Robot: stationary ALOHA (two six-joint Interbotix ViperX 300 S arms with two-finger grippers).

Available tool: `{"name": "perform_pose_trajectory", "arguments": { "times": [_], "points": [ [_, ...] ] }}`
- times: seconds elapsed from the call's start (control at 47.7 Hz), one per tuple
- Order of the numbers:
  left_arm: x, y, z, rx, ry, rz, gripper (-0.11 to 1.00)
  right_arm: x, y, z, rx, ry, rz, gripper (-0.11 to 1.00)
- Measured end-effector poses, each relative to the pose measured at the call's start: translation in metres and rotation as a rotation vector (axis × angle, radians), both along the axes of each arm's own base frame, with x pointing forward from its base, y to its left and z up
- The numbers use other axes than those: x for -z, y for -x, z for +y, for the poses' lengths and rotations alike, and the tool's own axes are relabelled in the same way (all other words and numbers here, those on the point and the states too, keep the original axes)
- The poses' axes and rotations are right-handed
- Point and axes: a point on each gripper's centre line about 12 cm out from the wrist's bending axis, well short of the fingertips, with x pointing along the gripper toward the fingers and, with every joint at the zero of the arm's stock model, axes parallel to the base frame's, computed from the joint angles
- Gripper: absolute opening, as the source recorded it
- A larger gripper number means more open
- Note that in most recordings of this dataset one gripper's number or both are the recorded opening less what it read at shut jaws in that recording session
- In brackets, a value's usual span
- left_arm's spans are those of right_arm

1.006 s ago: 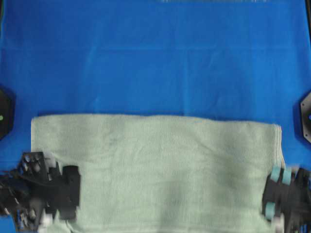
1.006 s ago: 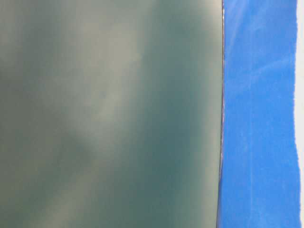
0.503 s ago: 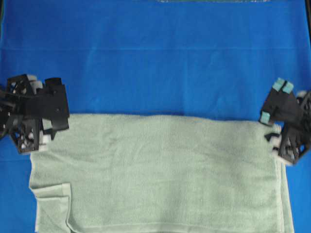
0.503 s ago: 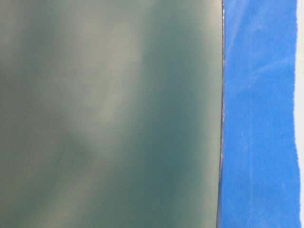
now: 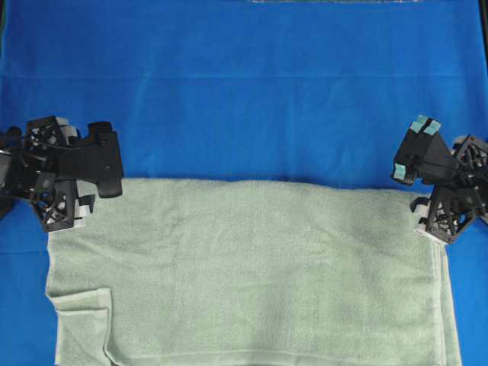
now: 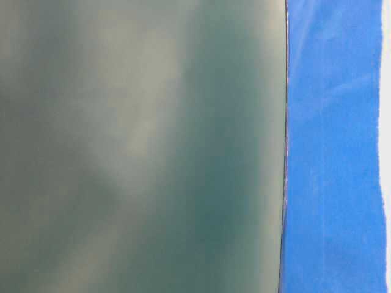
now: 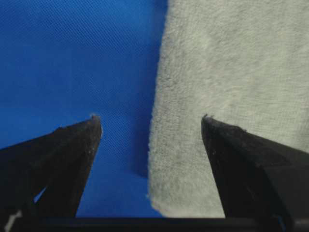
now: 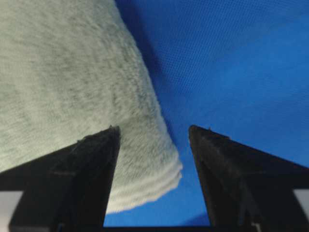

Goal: Fold a bath towel.
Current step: 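Release the corners and move both grippers to the folded edge's ends, then grasp both ends of the folded edge with left and right grippers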

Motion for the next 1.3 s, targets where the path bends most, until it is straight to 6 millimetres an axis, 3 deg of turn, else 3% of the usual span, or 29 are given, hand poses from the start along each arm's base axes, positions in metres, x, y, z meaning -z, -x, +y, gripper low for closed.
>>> {"name": "perform_pose_trajectory", "arguments": {
  "times": [0.189,0.356,0.419,0.461,0.587,0.734,0.881,1.048,1.195,1.3],
  "points": [
    [0.04,0.008,0.011,-0.044,0.043,0.008,0.8,0.025,0.003,-0.004,0.007,-0.037,-0.021,0.61],
    [0.042,0.002,0.009,-0.029,0.057,-0.021,0.8,0.027,0.0,-0.002,0.0,-0.046,-0.03,0.59],
    [0.042,0.001,0.009,-0.03,0.058,-0.022,0.78,0.027,0.0,-0.002,-0.002,-0.046,-0.03,0.52],
    [0.042,0.001,0.009,-0.032,0.06,-0.02,0.76,0.027,0.0,-0.002,-0.001,-0.048,-0.031,0.42],
    [0.042,0.0,0.007,-0.042,0.071,-0.015,0.5,0.026,-0.002,-0.001,-0.001,-0.054,-0.044,0.12],
    [0.041,-0.001,0.003,-0.056,0.08,0.015,0.11,0.026,-0.003,-0.001,-0.002,-0.056,-0.048,0.12],
    [0.039,-0.001,0.004,-0.059,0.06,0.063,0.07,0.023,-0.004,-0.001,0.001,-0.054,-0.054,0.12],
    [0.011,-0.005,0.008,-0.079,0.028,0.089,0.07,0.0,-0.007,-0.003,0.022,-0.038,-0.076,0.12],
    [-0.033,-0.014,0.006,-0.08,0.007,0.061,0.07,-0.046,-0.009,-0.006,0.042,-0.013,-0.124,0.12],
    [-0.08,-0.021,0.0,-0.075,0.006,-0.005,0.07,-0.087,-0.006,-0.008,0.04,0.007,-0.178,0.12]
  ]
}}
